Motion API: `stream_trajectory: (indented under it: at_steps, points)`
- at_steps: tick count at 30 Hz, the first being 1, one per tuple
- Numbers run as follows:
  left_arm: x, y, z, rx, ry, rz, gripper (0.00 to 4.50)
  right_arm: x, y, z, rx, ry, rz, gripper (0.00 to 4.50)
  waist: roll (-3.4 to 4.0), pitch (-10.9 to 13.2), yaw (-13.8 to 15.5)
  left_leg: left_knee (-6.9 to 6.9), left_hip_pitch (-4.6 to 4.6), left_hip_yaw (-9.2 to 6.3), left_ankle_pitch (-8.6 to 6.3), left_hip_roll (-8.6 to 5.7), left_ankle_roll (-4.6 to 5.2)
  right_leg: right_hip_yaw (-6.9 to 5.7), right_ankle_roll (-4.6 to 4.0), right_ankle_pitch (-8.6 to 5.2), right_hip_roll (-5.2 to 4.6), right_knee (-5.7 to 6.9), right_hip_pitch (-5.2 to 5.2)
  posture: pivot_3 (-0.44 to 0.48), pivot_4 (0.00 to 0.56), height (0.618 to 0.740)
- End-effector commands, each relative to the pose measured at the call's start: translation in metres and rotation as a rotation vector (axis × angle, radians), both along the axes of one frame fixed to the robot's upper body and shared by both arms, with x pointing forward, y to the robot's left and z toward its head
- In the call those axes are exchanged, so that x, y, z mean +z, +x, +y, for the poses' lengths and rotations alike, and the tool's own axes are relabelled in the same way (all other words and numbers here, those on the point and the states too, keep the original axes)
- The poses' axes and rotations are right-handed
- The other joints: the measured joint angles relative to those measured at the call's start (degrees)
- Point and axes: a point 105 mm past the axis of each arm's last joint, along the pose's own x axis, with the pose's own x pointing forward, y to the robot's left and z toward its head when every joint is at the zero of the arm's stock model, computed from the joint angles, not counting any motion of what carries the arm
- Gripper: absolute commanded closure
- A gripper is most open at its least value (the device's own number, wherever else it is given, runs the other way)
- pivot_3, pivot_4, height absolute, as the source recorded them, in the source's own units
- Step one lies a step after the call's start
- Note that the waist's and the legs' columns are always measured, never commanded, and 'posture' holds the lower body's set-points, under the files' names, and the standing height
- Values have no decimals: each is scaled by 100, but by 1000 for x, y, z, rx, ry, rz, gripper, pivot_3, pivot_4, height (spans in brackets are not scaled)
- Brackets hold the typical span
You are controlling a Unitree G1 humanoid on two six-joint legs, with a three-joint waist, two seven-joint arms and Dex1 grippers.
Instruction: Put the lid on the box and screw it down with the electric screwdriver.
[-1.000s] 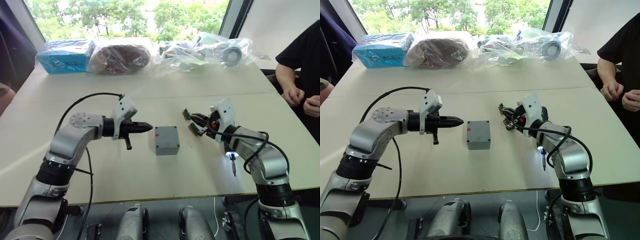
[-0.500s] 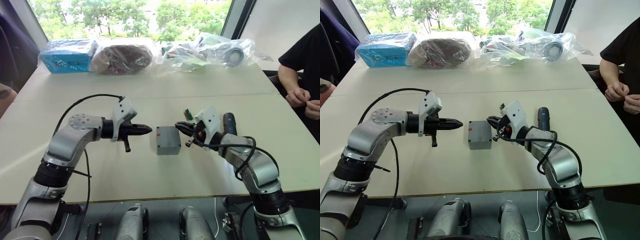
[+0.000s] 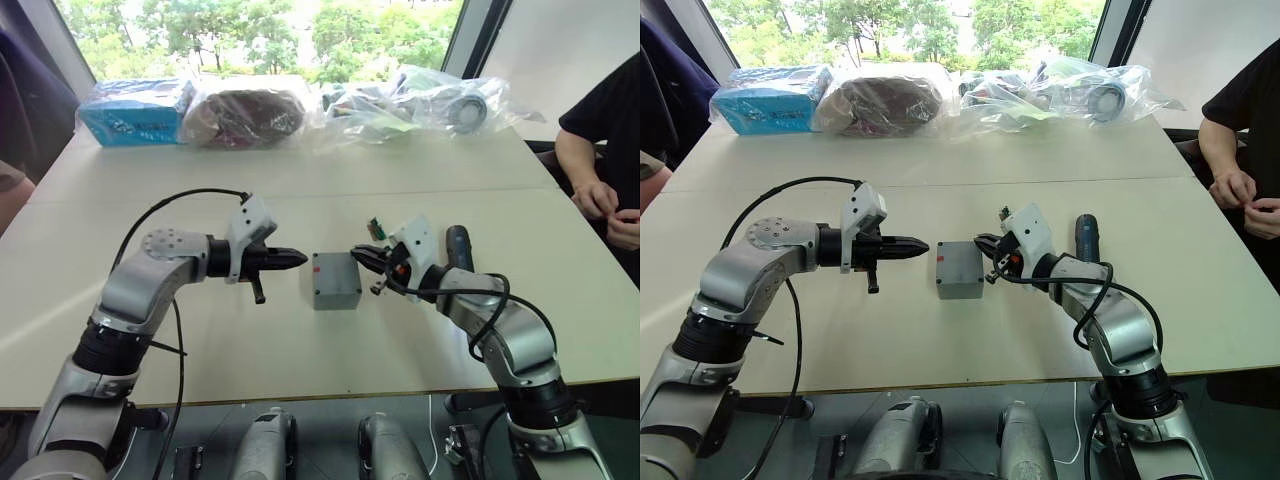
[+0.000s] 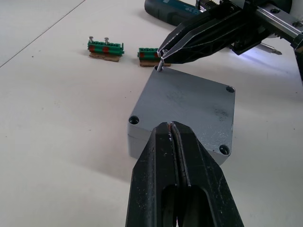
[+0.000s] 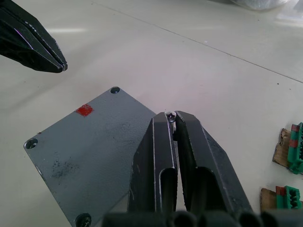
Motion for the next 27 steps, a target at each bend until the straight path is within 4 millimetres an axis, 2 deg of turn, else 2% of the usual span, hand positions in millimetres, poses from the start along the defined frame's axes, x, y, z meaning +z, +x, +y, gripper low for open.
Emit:
stream_trajectory:
  at_steps: [1,21,27]
  points:
    - [10,-3,-4,-18,-13,-40,4500,3,1,-3,-14,10,-13,4328,0,0,0,0,0,0,0,0,0,0,0,0,0,0,0,0,150,740]
    - [10,-3,-6,-22,-14,-43,4500,5,1,-5,-29,39,0,4328,0,0,1,0,0,0,0,0,0,0,0,0,0,0,0,0,150,740]
    - [10,-2,-7,-24,-16,-46,4500,-1,1,-4,-26,24,14,4328,0,0,0,0,0,0,0,0,0,0,0,0,0,-1,0,0,150,740]
